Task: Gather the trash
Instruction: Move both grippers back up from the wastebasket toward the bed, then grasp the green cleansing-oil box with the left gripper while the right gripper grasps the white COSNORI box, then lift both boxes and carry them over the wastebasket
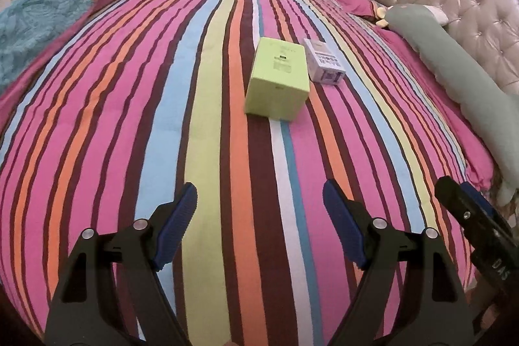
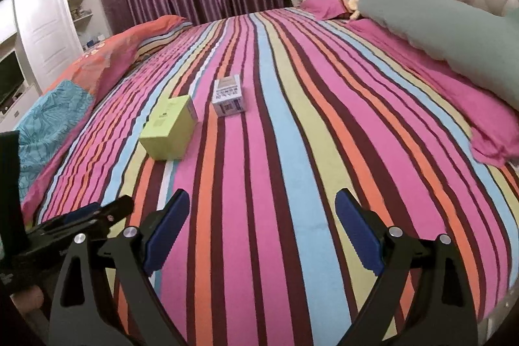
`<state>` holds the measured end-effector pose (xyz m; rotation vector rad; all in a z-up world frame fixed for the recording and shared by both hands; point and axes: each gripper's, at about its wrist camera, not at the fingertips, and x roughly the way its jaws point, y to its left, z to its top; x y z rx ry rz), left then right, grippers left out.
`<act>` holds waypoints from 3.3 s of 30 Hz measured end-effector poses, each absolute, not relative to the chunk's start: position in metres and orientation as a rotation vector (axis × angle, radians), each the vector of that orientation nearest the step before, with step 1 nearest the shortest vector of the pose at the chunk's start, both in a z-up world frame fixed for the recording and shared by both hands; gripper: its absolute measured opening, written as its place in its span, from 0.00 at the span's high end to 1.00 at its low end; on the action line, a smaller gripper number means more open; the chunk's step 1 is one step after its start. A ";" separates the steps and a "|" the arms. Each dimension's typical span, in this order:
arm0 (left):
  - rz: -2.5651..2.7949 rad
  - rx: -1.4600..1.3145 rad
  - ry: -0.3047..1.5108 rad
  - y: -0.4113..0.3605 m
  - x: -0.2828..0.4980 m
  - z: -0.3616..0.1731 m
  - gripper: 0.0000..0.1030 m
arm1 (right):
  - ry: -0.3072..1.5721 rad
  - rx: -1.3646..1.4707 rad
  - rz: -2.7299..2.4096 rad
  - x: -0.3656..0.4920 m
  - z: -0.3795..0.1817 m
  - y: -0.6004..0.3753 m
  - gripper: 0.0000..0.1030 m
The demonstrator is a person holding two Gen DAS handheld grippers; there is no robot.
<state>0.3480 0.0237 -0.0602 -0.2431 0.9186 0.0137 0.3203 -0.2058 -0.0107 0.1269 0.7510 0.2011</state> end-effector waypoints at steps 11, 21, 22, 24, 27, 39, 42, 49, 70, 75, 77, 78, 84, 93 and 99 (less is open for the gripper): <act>-0.009 -0.257 0.934 0.024 0.410 -0.063 0.24 | 0.778 0.103 0.235 0.386 -0.011 -0.188 0.16; -0.023 -0.266 0.939 0.021 0.449 -0.066 0.24 | 0.797 0.048 0.236 0.436 -0.016 -0.166 0.16; -0.028 -0.264 0.942 0.021 0.452 -0.067 0.24 | 0.802 0.047 0.236 0.439 -0.017 -0.165 0.16; -0.033 -0.258 0.945 0.019 0.458 -0.069 0.24 | 0.812 0.039 0.241 0.448 -0.021 -0.161 0.16; -0.029 -0.248 0.953 0.020 0.468 -0.074 0.24 | 0.820 0.018 0.247 0.458 -0.026 -0.155 0.16; -0.030 -0.240 0.970 0.030 0.497 -0.089 0.24 | 0.872 -0.034 0.245 0.499 -0.047 -0.131 0.16; -0.030 -0.254 0.971 0.032 0.501 -0.091 0.24 | 0.887 -0.055 0.233 0.507 -0.052 -0.125 0.16; -0.031 -0.230 0.953 0.029 0.502 -0.093 0.32 | 0.913 -0.056 0.220 0.527 -0.055 -0.120 0.19; 0.023 -0.218 0.938 0.043 0.428 -0.056 0.42 | 0.939 0.127 0.234 0.430 -0.028 -0.174 0.55; 0.033 -0.205 0.941 0.043 0.379 -0.050 0.42 | 0.922 0.119 0.223 0.371 -0.018 -0.191 0.55; 0.034 -0.212 0.943 0.045 0.357 -0.049 0.42 | 0.912 0.124 0.227 0.348 -0.016 -0.196 0.55; 0.035 -0.214 0.942 0.046 0.341 -0.049 0.42 | 0.907 0.128 0.229 0.338 -0.015 -0.198 0.55; 0.038 -0.215 0.938 0.047 0.277 -0.049 0.42 | 0.900 0.113 0.228 0.280 -0.012 -0.202 0.55; 0.043 -0.179 0.928 0.048 0.195 -0.049 0.42 | 0.898 0.124 0.222 0.212 -0.015 -0.206 0.55; 0.042 -0.165 0.946 0.044 0.153 -0.058 0.42 | 0.903 0.136 0.224 0.173 -0.020 -0.209 0.55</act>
